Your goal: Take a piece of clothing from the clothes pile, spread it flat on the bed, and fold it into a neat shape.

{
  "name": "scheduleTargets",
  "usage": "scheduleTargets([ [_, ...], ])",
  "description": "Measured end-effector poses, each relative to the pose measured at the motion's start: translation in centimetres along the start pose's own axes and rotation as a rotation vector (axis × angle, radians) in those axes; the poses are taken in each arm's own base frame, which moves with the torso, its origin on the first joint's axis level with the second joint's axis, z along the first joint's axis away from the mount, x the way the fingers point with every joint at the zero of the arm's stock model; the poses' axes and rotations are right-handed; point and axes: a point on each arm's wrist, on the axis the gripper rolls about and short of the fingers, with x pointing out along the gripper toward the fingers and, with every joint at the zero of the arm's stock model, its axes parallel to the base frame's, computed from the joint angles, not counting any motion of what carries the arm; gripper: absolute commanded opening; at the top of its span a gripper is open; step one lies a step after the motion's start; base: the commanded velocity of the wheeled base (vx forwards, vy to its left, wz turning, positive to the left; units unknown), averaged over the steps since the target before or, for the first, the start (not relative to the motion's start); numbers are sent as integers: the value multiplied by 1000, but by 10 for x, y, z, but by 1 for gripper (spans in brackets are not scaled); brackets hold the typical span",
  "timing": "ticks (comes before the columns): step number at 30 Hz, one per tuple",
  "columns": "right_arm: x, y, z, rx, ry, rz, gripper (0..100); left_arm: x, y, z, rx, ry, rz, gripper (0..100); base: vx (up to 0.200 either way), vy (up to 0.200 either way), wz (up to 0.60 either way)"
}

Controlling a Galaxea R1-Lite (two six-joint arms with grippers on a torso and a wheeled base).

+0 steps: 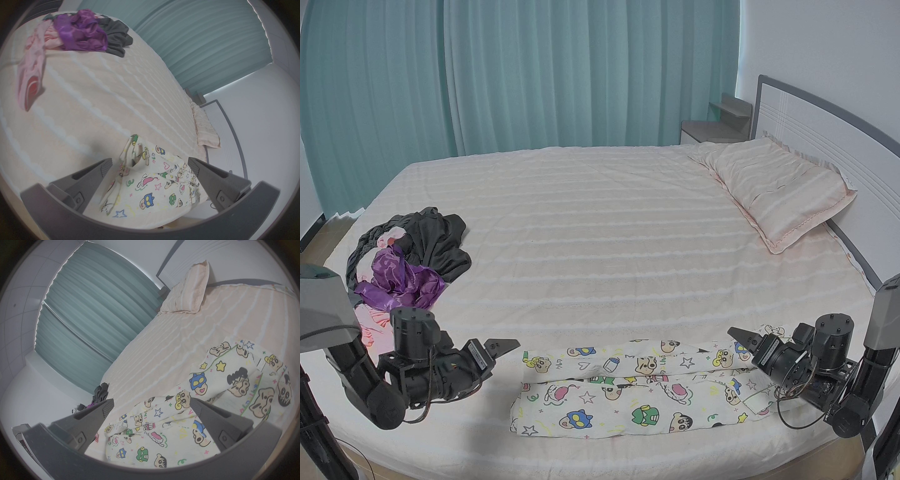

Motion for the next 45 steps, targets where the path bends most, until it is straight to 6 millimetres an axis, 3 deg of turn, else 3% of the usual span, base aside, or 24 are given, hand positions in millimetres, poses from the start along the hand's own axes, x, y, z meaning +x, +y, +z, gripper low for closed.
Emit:
scheduleTargets([
  [10, -12, 0, -11, 30, 55, -6, 100, 50, -43, 17, 141, 98, 51, 100, 0, 0, 0],
  [17, -15, -1, -14, 32, 74, -12, 100, 80, -49, 7, 220, 155, 57, 100, 0, 0, 0],
  [45, -15, -2, -15, 33, 76, -22, 100, 83, -31, -7, 268, 203, 123, 100, 0, 0, 0],
])
